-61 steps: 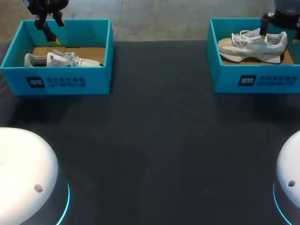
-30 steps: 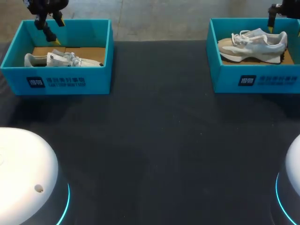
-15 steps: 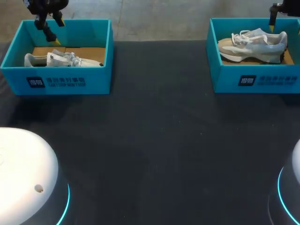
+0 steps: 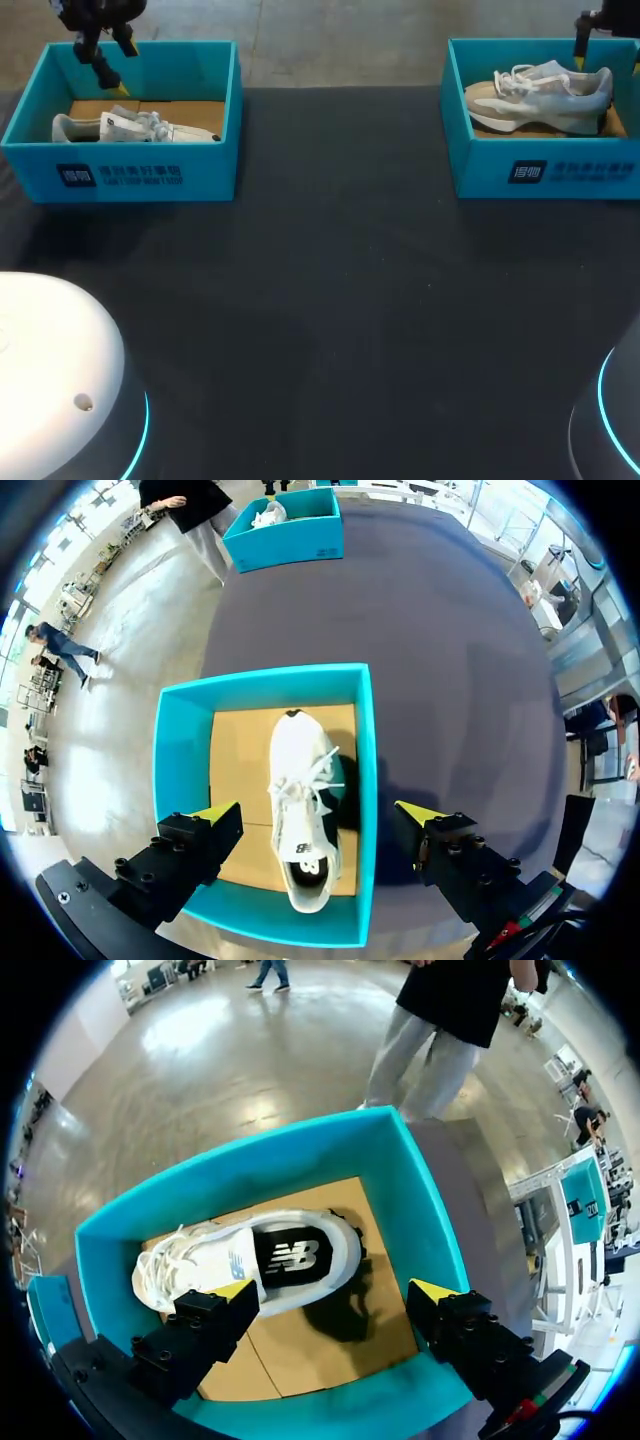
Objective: Take the shoe out of the shoebox, open the shoe tongue, remove and reinsert the insole, then place the shoe into the shoebox
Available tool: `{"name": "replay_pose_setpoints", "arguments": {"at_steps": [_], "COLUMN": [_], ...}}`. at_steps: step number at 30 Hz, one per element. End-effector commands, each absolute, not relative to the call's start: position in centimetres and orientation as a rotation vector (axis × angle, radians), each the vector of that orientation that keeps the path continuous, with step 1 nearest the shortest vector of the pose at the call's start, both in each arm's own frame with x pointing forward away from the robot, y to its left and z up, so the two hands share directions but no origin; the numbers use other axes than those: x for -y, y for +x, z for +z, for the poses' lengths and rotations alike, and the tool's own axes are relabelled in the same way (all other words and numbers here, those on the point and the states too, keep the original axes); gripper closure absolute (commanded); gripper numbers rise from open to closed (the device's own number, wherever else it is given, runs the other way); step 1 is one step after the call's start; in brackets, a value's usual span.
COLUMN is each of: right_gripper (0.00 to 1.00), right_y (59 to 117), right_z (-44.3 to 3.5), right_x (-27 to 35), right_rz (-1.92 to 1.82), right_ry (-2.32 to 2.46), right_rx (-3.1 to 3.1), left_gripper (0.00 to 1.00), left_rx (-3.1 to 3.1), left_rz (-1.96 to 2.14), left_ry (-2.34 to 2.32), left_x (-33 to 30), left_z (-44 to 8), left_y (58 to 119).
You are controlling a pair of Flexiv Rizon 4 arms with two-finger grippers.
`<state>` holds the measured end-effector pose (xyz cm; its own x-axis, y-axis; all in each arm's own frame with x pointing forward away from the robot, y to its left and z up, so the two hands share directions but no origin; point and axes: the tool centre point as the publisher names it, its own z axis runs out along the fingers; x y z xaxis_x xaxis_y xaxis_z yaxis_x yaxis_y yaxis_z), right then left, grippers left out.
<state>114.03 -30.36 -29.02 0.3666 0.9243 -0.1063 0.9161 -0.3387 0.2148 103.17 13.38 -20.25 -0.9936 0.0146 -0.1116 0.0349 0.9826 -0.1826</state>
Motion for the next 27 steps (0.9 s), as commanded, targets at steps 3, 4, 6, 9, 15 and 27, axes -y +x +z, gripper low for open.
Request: {"name": "replay_pose_setpoints", "arguments": {"at_steps": [3,4,6,9,15,27], "right_gripper": [0.04,0.04,0.03,0.02,0.03,0.07], "right_y": [115.5,115.6,115.8,115.7,115.5,115.6], "right_z": [-29.9,-30.0,-30.1,-30.7,-32.0,-34.8], "right_x": [31.4,31.5,31.7,31.9,32.0,32.8], "right_rz": [0.015,0.009,0.006,-0.005,-0.031,-0.057], "right_ry": [2.476,2.472,2.471,2.479,2.493,2.503], "right_rx": [-1.717,-1.723,-1.737,-1.748,-1.774,-1.796], "left_gripper": [0.0,0.0,0.0,0.0,0.0,0.0], "left_rx": [-3.016,-3.016,-3.016,-3.016,-3.016,-3.016], "left_rz": [-0.281,-0.281,-0.281,-0.281,-0.281,-0.281], "left_ry": [0.04,0.04,0.04,0.04,0.04,0.04], "left_x": [-13.4,-13.4,-13.4,-13.4,-13.4,-13.4], "left_z": [-20.3,-20.3,-20.3,-20.3,-20.3,-20.3], "left_y": [103.1,103.1,103.1,103.1,103.1,103.1]}}
